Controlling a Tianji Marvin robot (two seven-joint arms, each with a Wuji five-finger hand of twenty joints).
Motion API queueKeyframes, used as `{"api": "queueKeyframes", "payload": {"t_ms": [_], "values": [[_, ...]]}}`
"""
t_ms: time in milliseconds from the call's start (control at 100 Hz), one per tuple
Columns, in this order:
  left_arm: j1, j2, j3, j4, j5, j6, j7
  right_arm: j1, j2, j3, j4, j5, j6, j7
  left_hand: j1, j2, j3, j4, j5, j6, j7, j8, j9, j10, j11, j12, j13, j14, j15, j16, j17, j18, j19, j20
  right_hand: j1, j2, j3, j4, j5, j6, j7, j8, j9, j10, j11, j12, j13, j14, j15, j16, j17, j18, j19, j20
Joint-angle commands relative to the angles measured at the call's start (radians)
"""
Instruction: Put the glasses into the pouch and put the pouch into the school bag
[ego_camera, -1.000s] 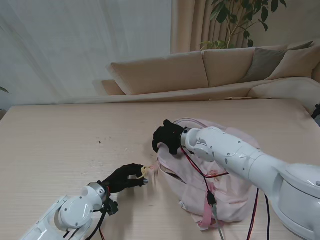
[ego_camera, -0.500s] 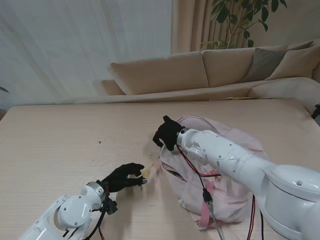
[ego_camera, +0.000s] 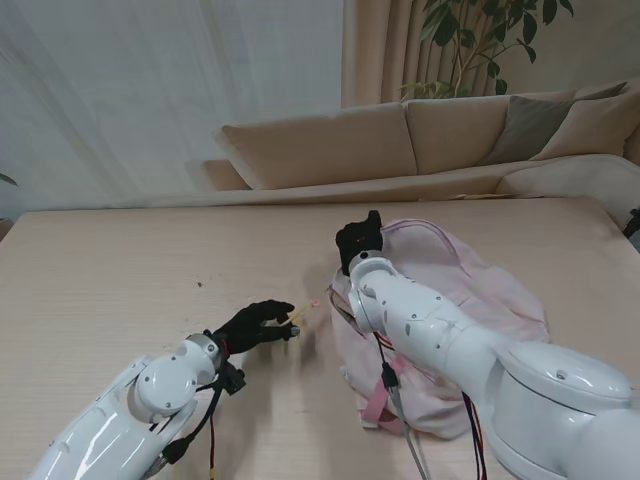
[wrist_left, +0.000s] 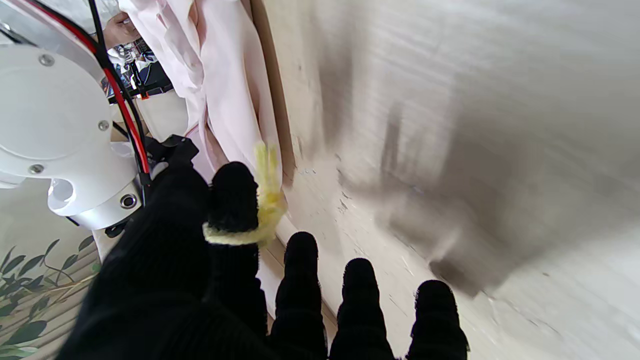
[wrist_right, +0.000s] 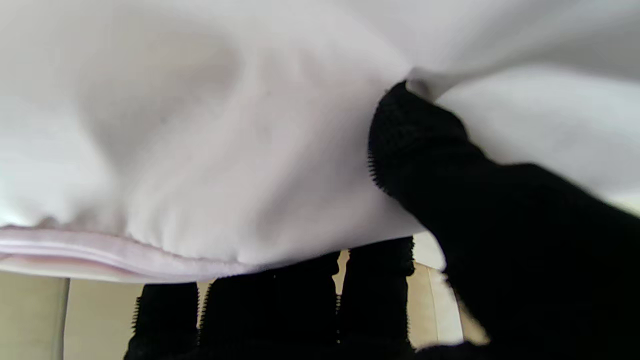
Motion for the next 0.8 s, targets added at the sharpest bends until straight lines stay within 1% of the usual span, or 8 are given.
{"api": "queueKeyframes", "payload": {"t_ms": [0,80,150,310,390,500,620,790], "values": [[-0.036,-0.027,0.010,0.017,-0.016,0.006,-0.012,-0.004,-0.014,-0.005,0.018,0.002,0.004,0.009,0.038,0.016,-0.017,0.009,-0.026,-0.053,-0.002,-0.013,0.003,-0.012,0.007,0.016,-0.001,-0.008,-0.001,0.014,-0.003,0.005,0.027,0.007,0.030,-0.013,0.138,-0.039,0.032,0.020,0.023,-0.010,0.103,0.138,0.101,0.067,0.068,0.017,0.038,-0.012,0.012,0.035,0.028,0.018],[-0.073,-0.041,0.042,0.051,-0.064,0.019,-0.008,-0.006,-0.032,-0.010,0.054,0.016,0.011,-0.007,0.053,0.016,-0.018,0.007,-0.022,-0.026,0.003,-0.023,-0.001,-0.012,0.011,0.018,-0.008,-0.010,-0.001,0.015,-0.009,-0.001,0.026,0.009,0.029,-0.019,0.141,-0.042,0.036,0.026,0.022,-0.011,0.110,0.139,0.097,0.067,0.076,0.022,0.038,-0.019,0.021,0.039,0.029,0.019],[-0.089,-0.046,0.064,0.065,-0.089,0.023,-0.017,-0.006,-0.044,-0.014,0.076,0.025,0.024,-0.015,0.056,0.020,-0.020,0.006,-0.019,-0.012,0.007,-0.028,-0.005,-0.012,0.013,0.019,-0.011,-0.013,-0.001,0.015,-0.013,-0.004,0.026,0.010,0.032,-0.020,0.142,-0.042,0.037,0.030,0.023,-0.010,0.113,0.141,0.094,0.068,0.080,0.027,0.039,-0.022,0.030,0.040,0.031,0.021],[-0.084,-0.041,0.082,0.061,-0.075,0.012,-0.028,-0.006,-0.056,-0.010,0.096,0.038,0.039,-0.026,0.063,0.025,-0.018,0.006,-0.006,0.020,0.021,-0.041,0.001,-0.012,0.021,0.020,-0.004,-0.012,0.005,0.017,-0.005,0.000,0.030,0.013,0.034,-0.015,0.141,-0.041,0.038,0.033,0.023,-0.009,0.112,0.140,0.091,0.069,0.078,0.029,0.041,-0.025,0.039,0.037,0.033,0.023],[-0.059,-0.036,0.070,0.032,-0.087,0.034,-0.042,-0.005,-0.058,-0.011,0.100,0.037,0.038,-0.030,0.073,0.019,-0.010,0.005,0.005,0.046,0.025,-0.058,-0.003,-0.010,0.024,0.021,-0.015,-0.013,0.005,0.017,-0.017,-0.006,0.026,0.012,0.033,-0.014,0.141,-0.040,0.037,0.029,0.023,-0.008,0.113,0.138,0.090,0.070,0.080,0.029,0.043,-0.026,0.046,0.035,0.036,0.025],[-0.005,-0.018,0.047,-0.026,-0.048,0.047,-0.060,0.001,-0.074,-0.020,0.129,0.045,0.050,-0.035,0.064,0.021,-0.010,0.005,0.008,0.036,0.025,-0.065,-0.004,-0.008,0.024,0.019,-0.013,-0.011,0.005,0.016,-0.013,-0.003,0.028,0.014,0.030,-0.015,0.141,-0.041,0.037,0.031,0.025,-0.007,0.116,0.138,0.090,0.071,0.084,0.029,0.048,-0.026,0.053,0.032,0.041,0.028],[0.044,-0.013,0.030,-0.076,-0.039,0.058,-0.056,0.004,-0.095,-0.028,0.165,0.059,0.066,-0.043,0.066,0.021,-0.006,0.006,0.005,0.037,0.026,-0.066,-0.006,-0.006,0.020,0.017,-0.016,-0.010,0.002,0.015,-0.017,-0.005,0.026,0.014,0.028,-0.022,0.141,-0.043,0.041,0.032,0.025,-0.009,0.121,0.139,0.094,0.072,0.089,0.033,0.056,-0.025,0.062,0.030,0.049,0.032],[0.101,-0.003,0.025,-0.131,-0.039,0.042,-0.066,0.004,-0.118,-0.034,0.203,0.075,0.088,-0.056,0.066,0.023,-0.004,0.006,0.002,0.032,0.027,-0.061,-0.007,-0.006,0.018,0.016,-0.018,-0.010,-0.001,0.014,-0.018,-0.006,0.026,0.015,0.030,-0.029,0.144,-0.045,0.044,0.039,0.029,-0.011,0.127,0.142,0.096,0.072,0.092,0.037,0.063,-0.027,0.073,0.022,0.057,0.038]]}}
